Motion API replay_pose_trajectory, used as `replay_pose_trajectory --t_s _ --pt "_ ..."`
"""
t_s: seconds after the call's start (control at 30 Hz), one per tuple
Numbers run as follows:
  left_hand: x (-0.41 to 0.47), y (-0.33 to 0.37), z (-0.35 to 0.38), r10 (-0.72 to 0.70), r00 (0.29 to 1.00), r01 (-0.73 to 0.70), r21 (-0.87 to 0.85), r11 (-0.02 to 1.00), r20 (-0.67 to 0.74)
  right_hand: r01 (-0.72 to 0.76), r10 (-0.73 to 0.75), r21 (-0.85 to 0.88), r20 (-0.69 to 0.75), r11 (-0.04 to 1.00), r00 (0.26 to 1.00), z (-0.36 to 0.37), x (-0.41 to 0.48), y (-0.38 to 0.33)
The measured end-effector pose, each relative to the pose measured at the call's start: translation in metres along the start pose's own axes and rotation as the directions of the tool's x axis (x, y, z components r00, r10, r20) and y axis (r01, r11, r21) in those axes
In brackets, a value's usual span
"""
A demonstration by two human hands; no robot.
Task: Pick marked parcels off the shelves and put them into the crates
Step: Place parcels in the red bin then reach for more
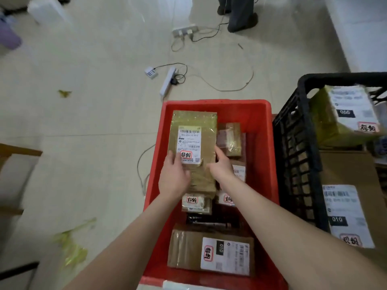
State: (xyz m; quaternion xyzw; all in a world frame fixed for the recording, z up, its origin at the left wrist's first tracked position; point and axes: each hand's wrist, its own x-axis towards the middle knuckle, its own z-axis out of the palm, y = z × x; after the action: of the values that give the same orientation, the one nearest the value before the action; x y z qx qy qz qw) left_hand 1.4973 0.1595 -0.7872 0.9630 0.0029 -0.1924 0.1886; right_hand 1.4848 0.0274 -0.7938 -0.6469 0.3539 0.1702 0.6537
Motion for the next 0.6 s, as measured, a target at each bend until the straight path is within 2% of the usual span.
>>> replay_pose_trajectory --t_s 0.13,0.33,0.43,0.6 --pt "0.003 -0.004 0.009 0.042 0.999 -0.042 0.025 0.999 0.022 0.014 -0.014 0.023 0.025 1.000 1.000 0.009 0.007 -0.005" --pt "0.004 -0.002 0.014 0.099 0.994 -0.104 0.103 0.989 0.050 0.035 -0.030 -0.074 0.066 0.997 0.997 0.001 0.004 -0.001" --pt "-0.005 0.000 0.008 0.144 0.986 -0.156 0.145 0.977 0.086 0.081 -0.093 -0.263 -0.031 0.961 0.995 -0.007 -0.010 0.012" --pt "-0.033 0.011 -0.001 0.295 0.939 -0.336 0.300 0.893 0.175 0.074 -0.175 -0.613 -0.106 0.787 0.979 -0.034 -0.057 0.038"
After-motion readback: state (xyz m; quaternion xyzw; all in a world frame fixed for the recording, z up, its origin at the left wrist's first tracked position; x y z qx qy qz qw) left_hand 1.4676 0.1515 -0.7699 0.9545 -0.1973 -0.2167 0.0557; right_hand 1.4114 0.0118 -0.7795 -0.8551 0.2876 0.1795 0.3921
